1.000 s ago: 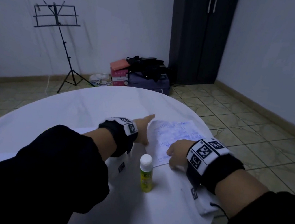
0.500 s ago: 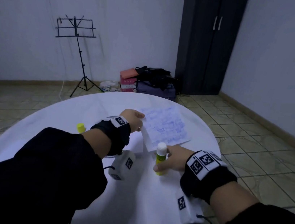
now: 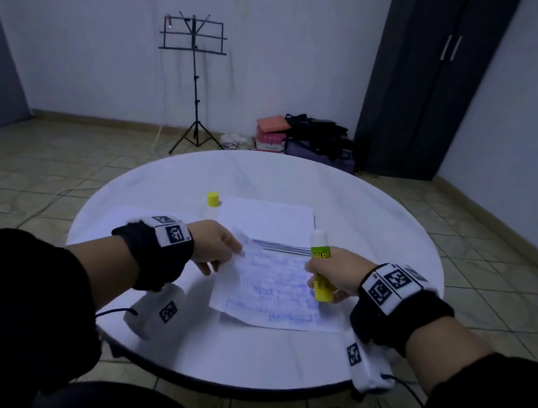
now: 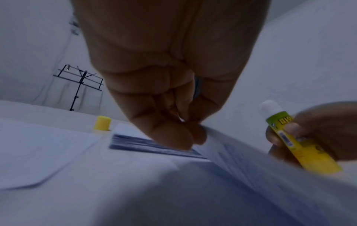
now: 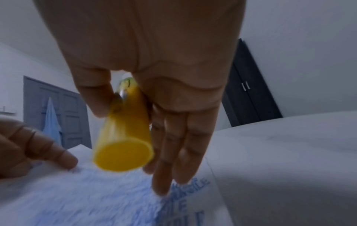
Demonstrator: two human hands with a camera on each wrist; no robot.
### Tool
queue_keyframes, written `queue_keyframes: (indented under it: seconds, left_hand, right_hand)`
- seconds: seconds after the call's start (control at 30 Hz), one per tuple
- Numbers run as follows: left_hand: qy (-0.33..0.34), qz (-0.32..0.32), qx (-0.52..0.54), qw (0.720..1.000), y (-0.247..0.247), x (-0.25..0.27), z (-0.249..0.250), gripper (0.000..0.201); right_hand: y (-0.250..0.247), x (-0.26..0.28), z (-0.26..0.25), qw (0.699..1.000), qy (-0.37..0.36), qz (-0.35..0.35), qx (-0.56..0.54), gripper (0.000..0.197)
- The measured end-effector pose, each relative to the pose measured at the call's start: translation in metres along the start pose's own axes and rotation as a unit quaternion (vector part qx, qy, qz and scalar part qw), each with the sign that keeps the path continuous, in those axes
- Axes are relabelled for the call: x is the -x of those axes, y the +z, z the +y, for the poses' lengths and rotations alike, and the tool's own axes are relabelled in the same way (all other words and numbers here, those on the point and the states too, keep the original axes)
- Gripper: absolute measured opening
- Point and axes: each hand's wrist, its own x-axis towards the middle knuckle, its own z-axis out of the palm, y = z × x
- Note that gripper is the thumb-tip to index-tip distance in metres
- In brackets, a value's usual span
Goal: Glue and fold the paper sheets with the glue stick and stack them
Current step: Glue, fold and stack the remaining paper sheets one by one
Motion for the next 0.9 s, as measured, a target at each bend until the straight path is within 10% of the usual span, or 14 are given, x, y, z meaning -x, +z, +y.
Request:
queue_keyframes:
  seconds: [0.27, 0.6, 0.9]
  left_hand:
    - [0.017, -0.015, -0.358, 0.933, 0.009, 0.018, -0.039, 0.071]
    - [0.105, -0.081, -0.385, 0.913, 0.009, 0.013, -0.054, 0.061]
    - [0.103, -0.068, -0.398, 0.909, 0.013, 0.011, -0.055, 0.066]
  right_hand:
    - [0.034, -0.008, -0.029, 0.996, 0.025, 0.054, 0.060, 0.034]
    - [0.061, -0.034, -0.077, 0.980, -0.123, 0.141, 0.069, 0.025]
    - [0.092, -0.055, -0.097, 0.974, -0.096, 0.103, 0.175, 0.033]
